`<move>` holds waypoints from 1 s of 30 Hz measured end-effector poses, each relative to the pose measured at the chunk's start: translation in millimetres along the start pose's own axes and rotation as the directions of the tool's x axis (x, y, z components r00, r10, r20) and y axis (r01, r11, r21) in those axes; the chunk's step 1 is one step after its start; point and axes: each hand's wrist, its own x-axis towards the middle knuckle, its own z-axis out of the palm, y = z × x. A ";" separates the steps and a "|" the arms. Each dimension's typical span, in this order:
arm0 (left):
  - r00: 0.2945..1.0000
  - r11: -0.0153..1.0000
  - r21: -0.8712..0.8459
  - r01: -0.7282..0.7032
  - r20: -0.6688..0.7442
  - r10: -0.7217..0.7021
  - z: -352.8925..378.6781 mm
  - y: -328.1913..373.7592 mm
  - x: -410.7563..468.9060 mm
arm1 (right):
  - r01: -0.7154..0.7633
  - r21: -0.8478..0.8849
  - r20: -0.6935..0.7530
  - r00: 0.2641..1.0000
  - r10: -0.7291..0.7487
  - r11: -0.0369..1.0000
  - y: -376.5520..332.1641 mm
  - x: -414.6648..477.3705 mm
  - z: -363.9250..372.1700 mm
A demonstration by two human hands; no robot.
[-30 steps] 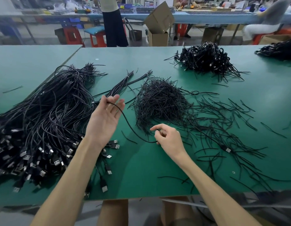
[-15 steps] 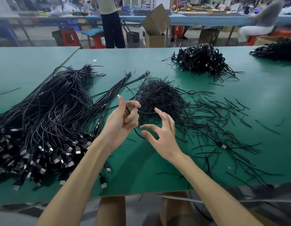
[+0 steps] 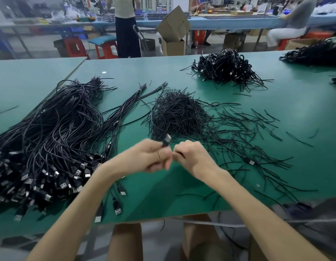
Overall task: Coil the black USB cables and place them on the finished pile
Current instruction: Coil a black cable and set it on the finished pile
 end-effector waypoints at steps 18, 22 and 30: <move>0.888 0.518 -0.808 -0.280 -0.424 -0.180 44.6 -23.5 40.7 | -0.084 0.658 -0.092 0.977 0.191 0.749 -21.8 -20.8 8.8; 0.900 0.295 -0.893 -0.340 -0.399 -0.173 30.2 -20.3 24.3 | -0.093 0.550 -0.042 0.989 0.139 0.830 -7.3 -27.0 18.3; 0.983 0.981 0.163 0.104 -0.165 -0.077 41.5 -28.5 11.6 | 0.281 -0.287 0.198 0.953 -0.230 0.916 18.3 0.5 -14.3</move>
